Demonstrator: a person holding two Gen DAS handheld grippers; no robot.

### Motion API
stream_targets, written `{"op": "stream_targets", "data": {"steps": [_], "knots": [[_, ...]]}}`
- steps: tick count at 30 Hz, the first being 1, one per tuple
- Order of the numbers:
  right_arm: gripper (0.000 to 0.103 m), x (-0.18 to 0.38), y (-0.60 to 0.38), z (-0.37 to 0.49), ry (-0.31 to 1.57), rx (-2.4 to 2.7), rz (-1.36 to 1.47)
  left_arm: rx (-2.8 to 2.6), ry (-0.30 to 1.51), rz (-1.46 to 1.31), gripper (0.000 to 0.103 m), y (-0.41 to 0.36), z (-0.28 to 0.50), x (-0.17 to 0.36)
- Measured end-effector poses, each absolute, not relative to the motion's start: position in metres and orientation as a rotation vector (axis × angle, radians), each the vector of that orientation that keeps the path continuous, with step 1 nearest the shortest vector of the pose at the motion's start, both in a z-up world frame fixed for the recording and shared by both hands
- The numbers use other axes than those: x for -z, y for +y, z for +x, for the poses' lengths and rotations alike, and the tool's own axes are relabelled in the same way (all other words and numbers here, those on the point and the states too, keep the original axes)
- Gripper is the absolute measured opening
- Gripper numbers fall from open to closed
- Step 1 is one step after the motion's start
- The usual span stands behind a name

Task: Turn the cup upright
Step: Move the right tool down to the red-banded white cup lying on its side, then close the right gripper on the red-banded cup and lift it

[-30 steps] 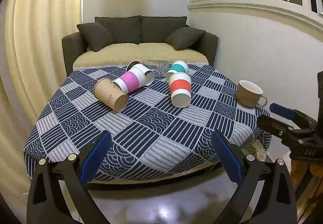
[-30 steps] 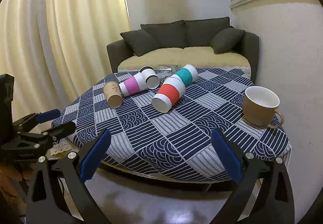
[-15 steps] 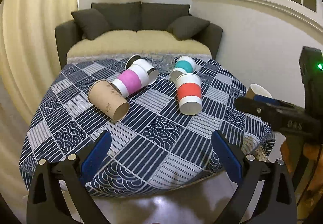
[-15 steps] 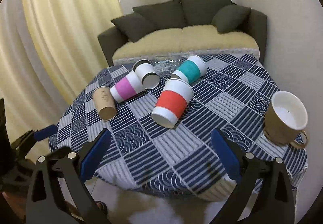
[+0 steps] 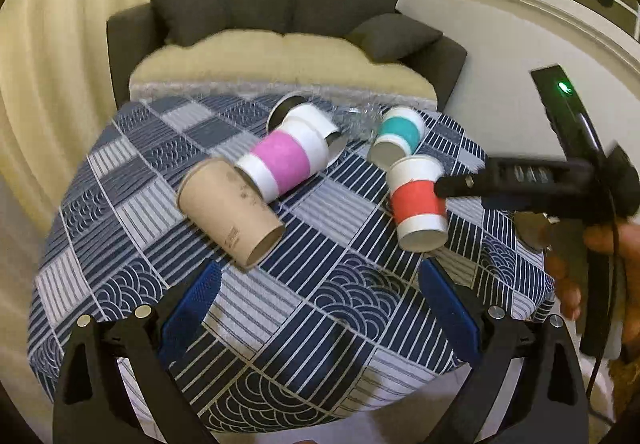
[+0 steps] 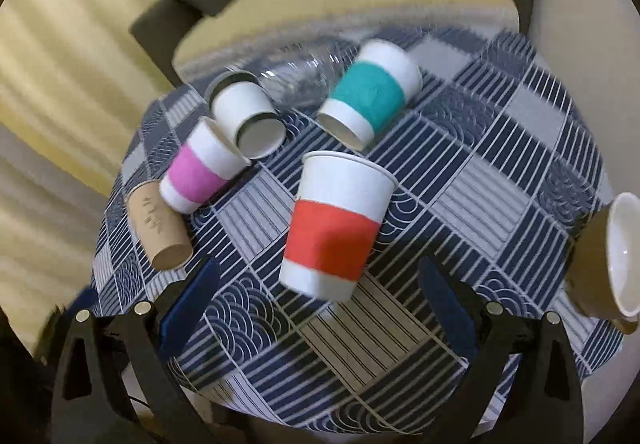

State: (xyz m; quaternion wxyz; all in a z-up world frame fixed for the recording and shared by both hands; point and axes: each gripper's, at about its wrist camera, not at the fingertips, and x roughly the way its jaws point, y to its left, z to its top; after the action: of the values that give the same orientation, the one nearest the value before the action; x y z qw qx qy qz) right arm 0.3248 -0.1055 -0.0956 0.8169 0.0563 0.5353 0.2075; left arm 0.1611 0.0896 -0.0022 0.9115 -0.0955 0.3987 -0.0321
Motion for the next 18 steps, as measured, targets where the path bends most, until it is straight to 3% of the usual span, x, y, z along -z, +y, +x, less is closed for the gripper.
{"op": "stream_targets", "data": {"steps": [6, 18], "knots": [[0.096, 0.116, -0.094, 0.350, 1.273, -0.354, 0.148, 0.078, 0.869, -0.274, 0.096, 0.108, 0.162, 0.021], [0.077, 0.139, -0.085, 0.368, 1.379, -0.276, 0.145, 0.103, 0.903, -0.244, 0.096, 0.113, 0.160, 0.033]]}}
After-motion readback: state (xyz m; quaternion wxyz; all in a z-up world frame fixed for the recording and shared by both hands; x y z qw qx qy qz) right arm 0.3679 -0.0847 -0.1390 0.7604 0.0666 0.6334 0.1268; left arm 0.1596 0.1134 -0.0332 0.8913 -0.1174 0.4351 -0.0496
